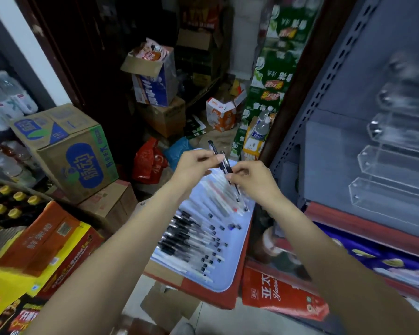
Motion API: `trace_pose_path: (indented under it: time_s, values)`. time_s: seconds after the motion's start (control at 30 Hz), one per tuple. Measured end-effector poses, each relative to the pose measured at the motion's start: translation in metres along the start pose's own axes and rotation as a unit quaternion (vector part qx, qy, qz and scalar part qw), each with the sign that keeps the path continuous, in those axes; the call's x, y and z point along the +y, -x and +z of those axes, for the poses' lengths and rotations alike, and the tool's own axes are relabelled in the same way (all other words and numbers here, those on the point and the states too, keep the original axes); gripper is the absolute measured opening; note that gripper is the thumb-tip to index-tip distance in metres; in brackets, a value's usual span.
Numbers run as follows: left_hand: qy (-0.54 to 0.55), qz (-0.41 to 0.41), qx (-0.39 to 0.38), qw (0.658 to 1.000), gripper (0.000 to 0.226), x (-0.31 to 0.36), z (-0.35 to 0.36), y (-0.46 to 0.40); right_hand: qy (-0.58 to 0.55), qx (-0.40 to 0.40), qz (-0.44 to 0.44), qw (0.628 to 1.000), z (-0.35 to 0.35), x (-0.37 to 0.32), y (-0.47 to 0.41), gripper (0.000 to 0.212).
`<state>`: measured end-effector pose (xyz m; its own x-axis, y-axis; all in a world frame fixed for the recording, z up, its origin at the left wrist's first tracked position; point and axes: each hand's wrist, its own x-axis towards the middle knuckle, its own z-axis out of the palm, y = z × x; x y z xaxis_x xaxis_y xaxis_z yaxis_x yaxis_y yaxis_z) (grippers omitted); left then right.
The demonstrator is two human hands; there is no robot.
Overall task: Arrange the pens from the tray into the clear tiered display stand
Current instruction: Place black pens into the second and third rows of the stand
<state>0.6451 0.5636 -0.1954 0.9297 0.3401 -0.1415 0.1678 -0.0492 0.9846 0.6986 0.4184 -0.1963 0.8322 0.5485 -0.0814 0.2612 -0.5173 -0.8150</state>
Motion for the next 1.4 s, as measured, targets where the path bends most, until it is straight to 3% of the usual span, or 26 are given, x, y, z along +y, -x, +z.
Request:
trace_pose_path:
  time_s: [0.07, 0.17, 0.3, 0.37, 0.53, 0.67, 0.83, 1.0, 1.4]
  values:
    - [-0.003, 0.046, 0.003, 0.999, 0.028, 0.026, 0.025, -0.004, 0.008, 0.054, -0.012, 0.998, -0.035, 0.001, 0.007, 0.017]
    - [-0.013, 0.11, -0.019, 0.994, 0.021, 0.068, 0.075, -0.005, -0.05, 0.15, -0.016, 0.987, -0.096, 0.01, 0.02, 0.012]
    - [-0.208, 0.243, -0.034, 0.947, 0.015, 0.112, 0.158, -0.005, -0.221, 0.233, -0.027, 0.947, -0.181, 0.02, 0.052, 0.05]
    - [-0.226, 0.284, -0.056, 0.93, 0.012, 0.128, 0.196, -0.002, -0.25, 0.267, -0.064, 0.928, -0.22, 0.029, 0.07, 0.061]
    - [-0.276, 0.317, -0.107, 0.901, 0.01, 0.152, 0.285, 0.001, -0.286, 0.329, -0.095, 0.895, -0.302, 0.067, 0.104, 0.053]
    - [-0.289, 0.335, -0.131, 0.887, 0.008, 0.167, 0.347, 0.006, -0.233, 0.36, -0.09, 0.899, -0.355, 0.109, 0.127, 0.047]
    - [-0.368, 0.34, -0.065, 0.863, 0.006, 0.175, 0.392, -0.001, 0.008, 0.403, -0.017, 0.915, -0.411, 0.154, 0.147, 0.04]
    - [-0.471, 0.323, -0.04, 0.82, 0.011, 0.178, 0.42, -0.01, 0.078, 0.392, 0.028, 0.916, -0.436, 0.185, 0.154, 0.047]
    - [-0.525, 0.296, -0.084, 0.794, 0.014, 0.172, 0.457, -0.026, 0.043, 0.317, 0.068, 0.945, -0.444, 0.205, 0.149, 0.054]
